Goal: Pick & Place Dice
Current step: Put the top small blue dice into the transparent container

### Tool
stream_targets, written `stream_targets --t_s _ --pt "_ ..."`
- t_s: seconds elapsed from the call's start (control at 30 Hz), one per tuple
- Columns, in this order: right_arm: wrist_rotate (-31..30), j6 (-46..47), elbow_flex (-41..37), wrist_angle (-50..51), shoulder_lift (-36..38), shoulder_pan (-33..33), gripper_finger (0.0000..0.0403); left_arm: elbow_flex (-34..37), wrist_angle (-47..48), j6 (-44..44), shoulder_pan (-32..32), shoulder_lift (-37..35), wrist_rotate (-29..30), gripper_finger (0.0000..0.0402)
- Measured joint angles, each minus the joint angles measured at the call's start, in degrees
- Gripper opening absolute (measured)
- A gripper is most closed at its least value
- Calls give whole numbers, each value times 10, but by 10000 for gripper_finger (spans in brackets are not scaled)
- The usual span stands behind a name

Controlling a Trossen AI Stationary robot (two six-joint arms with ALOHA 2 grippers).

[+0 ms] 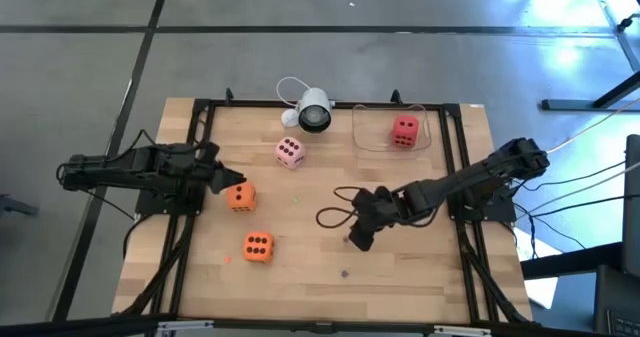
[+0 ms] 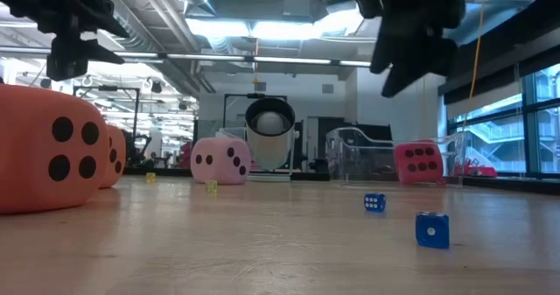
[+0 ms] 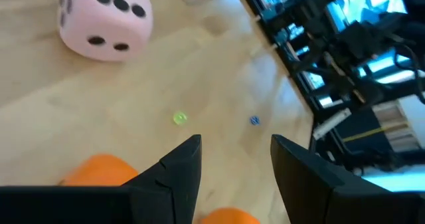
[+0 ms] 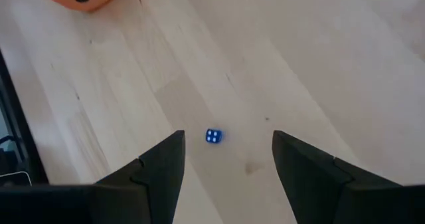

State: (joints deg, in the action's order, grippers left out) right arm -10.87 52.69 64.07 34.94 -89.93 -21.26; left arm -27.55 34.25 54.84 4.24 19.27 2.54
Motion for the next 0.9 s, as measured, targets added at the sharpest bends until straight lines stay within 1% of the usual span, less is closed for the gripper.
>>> stream_targets --t_s 0.17,0.27,0.37,0.5,0.7,0.9 --pt "13 35 -9 -3 0 -17 224 0 3 1 0 0 -34 175" --pt "18 39 -9 -11 -6 -24 224 0 3 1 0 0 -47 175" --pt "44 48 -8 -27 -25 -25 224 0 3 1 0 0 -43 175" --pt "73 50 14 -28 -76 -29 224 0 4 1 0 3 -33 175" --pt "70 39 61 7 -114 -22 224 0 6 5 0 11 -47 175" --pt "70 39 69 39 -135 3 224 0 6 5 0 17 -44 175"
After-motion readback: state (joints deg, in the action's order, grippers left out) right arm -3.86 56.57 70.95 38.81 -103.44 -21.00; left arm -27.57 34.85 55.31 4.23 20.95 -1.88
